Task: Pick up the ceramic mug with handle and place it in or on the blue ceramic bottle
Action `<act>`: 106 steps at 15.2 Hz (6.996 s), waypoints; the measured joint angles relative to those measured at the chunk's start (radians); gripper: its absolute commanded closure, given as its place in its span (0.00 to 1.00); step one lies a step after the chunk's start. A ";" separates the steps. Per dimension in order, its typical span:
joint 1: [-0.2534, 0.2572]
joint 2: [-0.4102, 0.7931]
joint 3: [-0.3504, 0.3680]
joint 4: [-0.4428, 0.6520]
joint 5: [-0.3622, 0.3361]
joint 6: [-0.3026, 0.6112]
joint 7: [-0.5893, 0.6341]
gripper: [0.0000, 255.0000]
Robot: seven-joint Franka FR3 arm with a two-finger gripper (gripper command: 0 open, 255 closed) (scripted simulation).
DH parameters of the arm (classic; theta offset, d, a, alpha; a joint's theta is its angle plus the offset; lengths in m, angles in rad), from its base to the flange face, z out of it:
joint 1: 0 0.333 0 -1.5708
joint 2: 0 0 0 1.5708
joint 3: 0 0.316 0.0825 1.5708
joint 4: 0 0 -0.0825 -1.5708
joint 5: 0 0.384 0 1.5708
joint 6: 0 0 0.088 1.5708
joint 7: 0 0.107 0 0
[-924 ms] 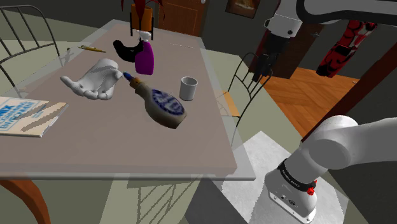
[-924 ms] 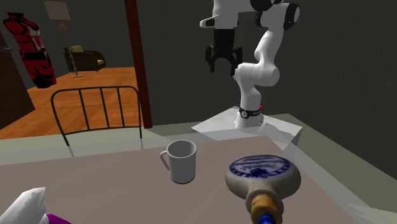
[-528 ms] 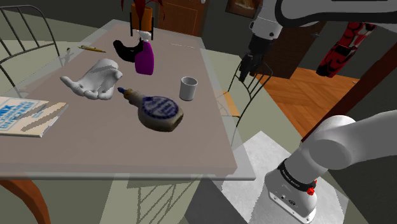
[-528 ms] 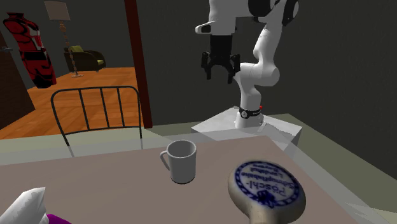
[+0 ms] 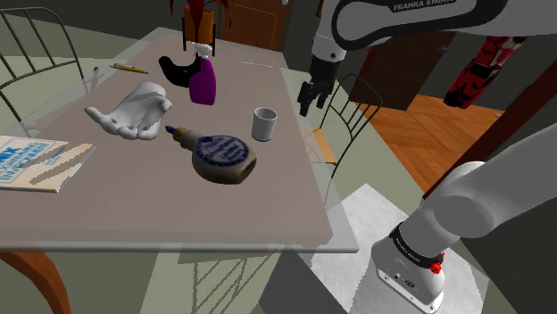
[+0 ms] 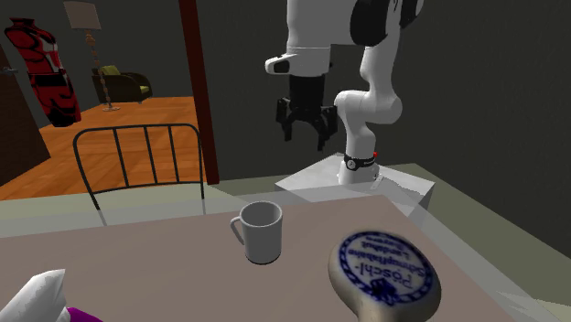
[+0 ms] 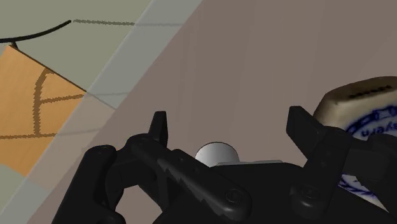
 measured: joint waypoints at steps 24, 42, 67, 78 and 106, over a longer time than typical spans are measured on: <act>0.054 0.638 0.048 0.449 -0.144 0.156 0.149 0.00; 0.053 0.625 0.049 0.455 -0.140 0.138 0.145 1.00; 0.053 0.543 0.058 0.680 -0.112 -0.166 0.111 1.00; 0.059 0.550 0.060 0.840 -0.112 -0.318 0.102 1.00; 0.333 0.720 0.173 1.101 -0.161 -0.441 0.457 1.00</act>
